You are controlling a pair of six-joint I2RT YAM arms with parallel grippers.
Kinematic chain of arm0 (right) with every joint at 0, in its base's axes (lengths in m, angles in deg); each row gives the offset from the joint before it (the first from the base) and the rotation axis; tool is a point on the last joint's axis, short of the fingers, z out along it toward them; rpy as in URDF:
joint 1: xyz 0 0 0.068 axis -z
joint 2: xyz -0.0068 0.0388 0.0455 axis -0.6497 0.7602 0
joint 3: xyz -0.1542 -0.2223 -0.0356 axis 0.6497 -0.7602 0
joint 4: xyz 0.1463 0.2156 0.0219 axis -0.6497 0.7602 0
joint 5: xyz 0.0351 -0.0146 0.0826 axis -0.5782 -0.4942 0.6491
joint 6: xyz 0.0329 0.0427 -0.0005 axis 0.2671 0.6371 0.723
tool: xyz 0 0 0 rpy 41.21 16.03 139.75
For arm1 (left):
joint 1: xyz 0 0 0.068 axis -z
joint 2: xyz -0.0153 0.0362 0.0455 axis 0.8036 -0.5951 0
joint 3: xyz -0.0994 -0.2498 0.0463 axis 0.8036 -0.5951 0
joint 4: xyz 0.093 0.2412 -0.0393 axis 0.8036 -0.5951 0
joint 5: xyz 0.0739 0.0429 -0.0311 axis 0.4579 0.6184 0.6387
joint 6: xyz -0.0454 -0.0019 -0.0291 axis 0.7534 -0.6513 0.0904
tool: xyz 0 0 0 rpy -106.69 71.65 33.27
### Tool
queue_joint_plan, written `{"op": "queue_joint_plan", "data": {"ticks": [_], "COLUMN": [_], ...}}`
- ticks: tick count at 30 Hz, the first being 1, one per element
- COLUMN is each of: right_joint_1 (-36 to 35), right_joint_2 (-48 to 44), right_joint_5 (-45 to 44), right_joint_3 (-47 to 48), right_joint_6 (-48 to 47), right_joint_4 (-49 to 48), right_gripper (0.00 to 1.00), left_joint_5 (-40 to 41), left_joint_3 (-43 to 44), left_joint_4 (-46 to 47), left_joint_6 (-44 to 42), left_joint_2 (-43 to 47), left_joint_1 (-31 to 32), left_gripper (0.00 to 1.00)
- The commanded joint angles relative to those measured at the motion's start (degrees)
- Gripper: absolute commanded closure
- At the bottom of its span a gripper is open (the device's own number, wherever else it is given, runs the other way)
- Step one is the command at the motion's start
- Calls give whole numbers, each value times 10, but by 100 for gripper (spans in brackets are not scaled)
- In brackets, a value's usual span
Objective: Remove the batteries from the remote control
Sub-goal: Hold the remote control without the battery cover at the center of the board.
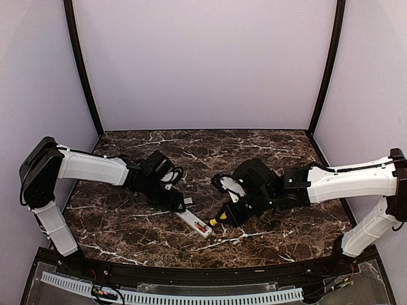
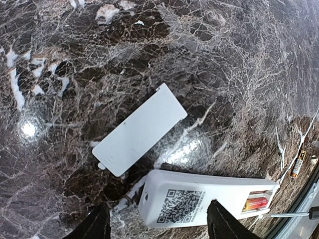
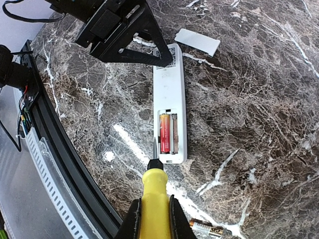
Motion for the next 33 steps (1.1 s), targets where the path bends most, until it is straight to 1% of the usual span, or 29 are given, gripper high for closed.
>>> {"op": "queue_joint_plan", "data": {"ticks": [1,9,17,21,27,33], "right_joint_1": [-8,-13,-23,-24,-23,-23], "right_joint_2": [11,30,47,40,12,12], "right_joint_5": [-15,-24,-54,-55,-54,-69], "right_joint_3": [18,30,44,53,85,81], "right_joint_6": [-10,-27,-35,-35,-37,-41], "right_joint_4": [0,7,31,37,41,46], "right_gripper": [100,100,100,100,100,100], "left_joint_5": [7,26,38,49,59,66], "left_joint_3": [11,18,25,27,29,29], "left_joint_4": [-25,-35,-43,-47,-51,-52], "left_joint_6": [-24,-36,-47,-53,-62,-67], "left_joint_2": [-6,-11,-22,-26,-34,-38], "left_joint_1": [7,17,30,35,41,48], "left_gripper": [34,36,39,41,46,48]}}
